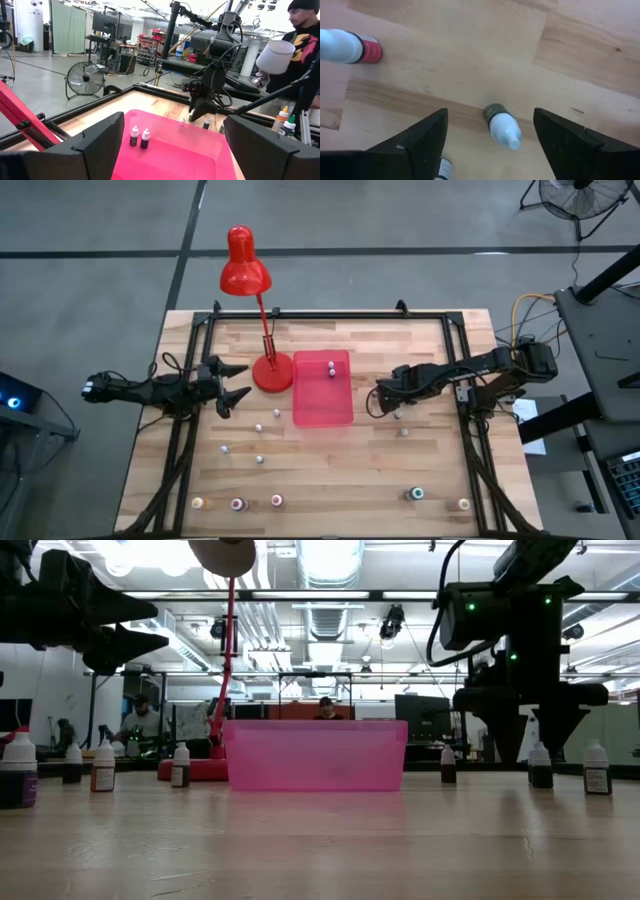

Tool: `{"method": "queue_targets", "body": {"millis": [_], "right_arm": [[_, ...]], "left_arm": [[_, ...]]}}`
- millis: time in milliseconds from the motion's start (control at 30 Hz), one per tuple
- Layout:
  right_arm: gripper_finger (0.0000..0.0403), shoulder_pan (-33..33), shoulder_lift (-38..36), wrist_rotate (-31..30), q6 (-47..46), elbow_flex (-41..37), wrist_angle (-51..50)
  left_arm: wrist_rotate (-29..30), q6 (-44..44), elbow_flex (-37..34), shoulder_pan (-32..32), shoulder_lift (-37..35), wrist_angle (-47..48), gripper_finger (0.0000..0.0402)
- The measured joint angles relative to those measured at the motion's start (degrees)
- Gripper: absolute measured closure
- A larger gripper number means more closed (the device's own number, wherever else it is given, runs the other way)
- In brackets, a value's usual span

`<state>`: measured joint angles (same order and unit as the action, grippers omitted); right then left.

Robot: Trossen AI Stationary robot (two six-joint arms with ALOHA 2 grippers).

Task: Pick & Place food coloring
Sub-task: Put the small green food coloring bottle into the bin

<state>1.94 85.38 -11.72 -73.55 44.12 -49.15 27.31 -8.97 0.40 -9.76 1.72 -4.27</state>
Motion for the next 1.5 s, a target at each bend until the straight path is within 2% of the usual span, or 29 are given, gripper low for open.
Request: {"method": "queue_targets", "body": {"millis": [967, 1300, 1500], "right_arm": [[0.0328, 0.23, -0.02, -0.41, -1.11, -0.69, 0.01], [0.0338, 0.28, -0.42, -0.03, 0.20, 0.38, -0.91], [0.0338, 0.26, -1.02, 0.17, 4.93, 7.09, -9.55]], "left_arm": [[0.00, -0.02, 0.00, -0.04, -0.02, 0.02, 0.0087], [-0.02, -0.02, 0.00, -0.02, -0.02, 0.00, 0.0087], [-0.02, 0.00, 0.00, -0.02, 0.00, 0.00, 0.0087]]}}
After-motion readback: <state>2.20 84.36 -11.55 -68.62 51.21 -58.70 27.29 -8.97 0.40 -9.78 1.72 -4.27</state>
